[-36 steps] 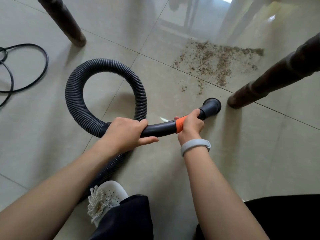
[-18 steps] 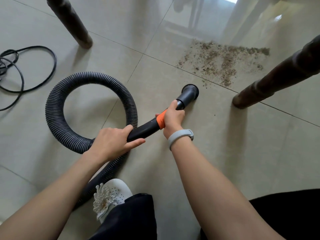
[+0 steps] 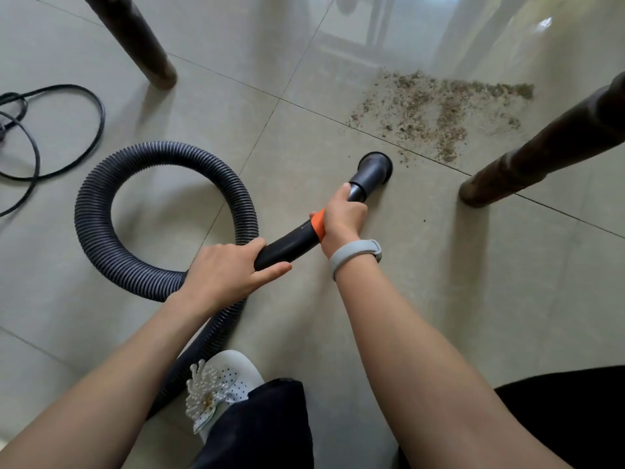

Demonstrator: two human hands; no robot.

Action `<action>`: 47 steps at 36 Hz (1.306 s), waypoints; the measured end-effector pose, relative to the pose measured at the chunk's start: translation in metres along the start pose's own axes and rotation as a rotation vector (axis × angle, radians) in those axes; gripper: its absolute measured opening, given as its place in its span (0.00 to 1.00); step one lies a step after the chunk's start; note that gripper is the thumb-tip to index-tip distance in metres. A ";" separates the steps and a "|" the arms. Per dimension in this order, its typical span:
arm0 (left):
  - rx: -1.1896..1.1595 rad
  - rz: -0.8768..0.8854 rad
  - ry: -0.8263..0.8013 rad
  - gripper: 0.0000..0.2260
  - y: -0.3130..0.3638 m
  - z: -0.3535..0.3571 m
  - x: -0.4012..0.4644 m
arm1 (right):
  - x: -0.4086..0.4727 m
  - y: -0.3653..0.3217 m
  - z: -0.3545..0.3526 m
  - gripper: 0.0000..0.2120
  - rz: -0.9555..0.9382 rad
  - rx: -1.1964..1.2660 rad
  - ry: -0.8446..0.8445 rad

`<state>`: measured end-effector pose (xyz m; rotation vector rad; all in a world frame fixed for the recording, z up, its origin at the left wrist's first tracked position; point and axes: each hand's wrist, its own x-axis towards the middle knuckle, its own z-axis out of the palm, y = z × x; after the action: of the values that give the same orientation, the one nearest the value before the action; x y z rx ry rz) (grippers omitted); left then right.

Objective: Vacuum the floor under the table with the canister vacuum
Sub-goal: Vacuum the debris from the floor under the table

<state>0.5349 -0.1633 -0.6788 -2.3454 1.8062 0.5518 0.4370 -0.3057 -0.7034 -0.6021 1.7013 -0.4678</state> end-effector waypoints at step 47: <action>-0.018 0.223 -0.059 0.23 0.057 0.010 0.036 | 0.022 -0.006 -0.083 0.15 0.007 0.216 0.134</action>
<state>0.4862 -0.2080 -0.6947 -2.1271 2.0568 0.6587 0.3528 -0.3256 -0.6993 -0.4149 1.7499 -0.6902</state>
